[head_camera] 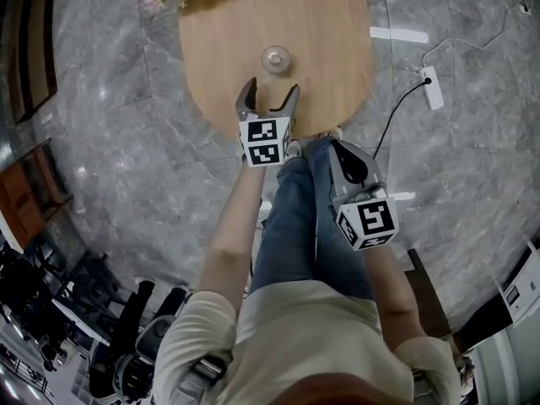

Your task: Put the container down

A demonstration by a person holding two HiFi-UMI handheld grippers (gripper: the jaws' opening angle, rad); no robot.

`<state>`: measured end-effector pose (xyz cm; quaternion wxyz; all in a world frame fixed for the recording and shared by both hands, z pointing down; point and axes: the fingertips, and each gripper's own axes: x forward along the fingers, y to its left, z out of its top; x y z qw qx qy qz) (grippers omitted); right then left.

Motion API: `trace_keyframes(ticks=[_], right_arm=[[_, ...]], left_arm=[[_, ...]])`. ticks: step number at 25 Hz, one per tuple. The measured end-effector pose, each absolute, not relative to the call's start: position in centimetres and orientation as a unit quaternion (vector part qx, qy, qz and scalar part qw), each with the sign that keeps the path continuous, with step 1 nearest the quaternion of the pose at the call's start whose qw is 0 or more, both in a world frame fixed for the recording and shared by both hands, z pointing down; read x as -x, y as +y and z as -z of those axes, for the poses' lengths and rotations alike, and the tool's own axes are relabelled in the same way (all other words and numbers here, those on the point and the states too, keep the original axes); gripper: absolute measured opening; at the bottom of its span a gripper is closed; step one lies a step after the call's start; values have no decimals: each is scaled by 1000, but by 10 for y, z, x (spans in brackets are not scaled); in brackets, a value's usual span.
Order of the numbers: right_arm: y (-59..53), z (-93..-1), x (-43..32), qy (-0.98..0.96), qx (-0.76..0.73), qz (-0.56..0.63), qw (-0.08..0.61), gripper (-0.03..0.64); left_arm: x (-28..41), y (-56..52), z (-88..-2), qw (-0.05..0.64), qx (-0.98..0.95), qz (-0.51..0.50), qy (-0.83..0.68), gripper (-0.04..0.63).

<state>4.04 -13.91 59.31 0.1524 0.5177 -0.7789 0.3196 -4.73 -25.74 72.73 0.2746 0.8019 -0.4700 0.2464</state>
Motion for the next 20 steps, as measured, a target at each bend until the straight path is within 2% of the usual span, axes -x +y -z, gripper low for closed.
trace_keyframes(ticks=[3, 6, 13, 20], right_arm=[[-133, -575, -39, -780, -524, -309, 147, 2], [-123, -557, -36, -780, -529, -302, 142, 2], [-109, -508, -32, -781, -542, -280, 132, 2], [-97, -452, -24, -795, -537, -248, 129, 2]], left_arm=[[48, -237, -701, 286, -804, -234, -466, 375], [53, -219, -667, 294, -804, -211, -471, 229], [64, -187, -579, 285, -812, -187, -474, 15], [81, -151, -499, 278, -820, -175, -469, 1]])
